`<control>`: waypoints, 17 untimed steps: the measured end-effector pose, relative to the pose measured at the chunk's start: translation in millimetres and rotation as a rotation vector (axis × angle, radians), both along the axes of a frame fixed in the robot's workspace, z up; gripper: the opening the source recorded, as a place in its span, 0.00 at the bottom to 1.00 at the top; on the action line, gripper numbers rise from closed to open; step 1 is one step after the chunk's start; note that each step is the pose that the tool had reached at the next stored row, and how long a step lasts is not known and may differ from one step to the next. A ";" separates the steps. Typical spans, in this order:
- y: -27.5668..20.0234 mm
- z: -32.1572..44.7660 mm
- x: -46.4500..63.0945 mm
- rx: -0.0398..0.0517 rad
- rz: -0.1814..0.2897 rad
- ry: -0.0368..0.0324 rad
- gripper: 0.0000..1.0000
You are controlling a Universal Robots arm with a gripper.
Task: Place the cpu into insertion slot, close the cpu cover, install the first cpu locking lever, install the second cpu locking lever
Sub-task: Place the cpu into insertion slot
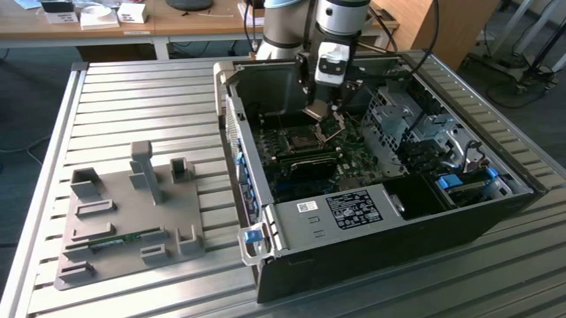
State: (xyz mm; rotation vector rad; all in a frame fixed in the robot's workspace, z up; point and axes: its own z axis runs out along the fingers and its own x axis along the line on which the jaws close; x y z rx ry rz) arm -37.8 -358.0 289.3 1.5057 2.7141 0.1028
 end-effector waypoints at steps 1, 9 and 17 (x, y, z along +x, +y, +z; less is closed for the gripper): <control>0.0 0.0 0.0 0.0000 -0.019 0.0000 0.54; 0.0 -0.1 0.0 0.0000 -0.161 0.0000 0.54; 0.0 -0.4 0.0 0.0000 -0.287 0.0000 0.54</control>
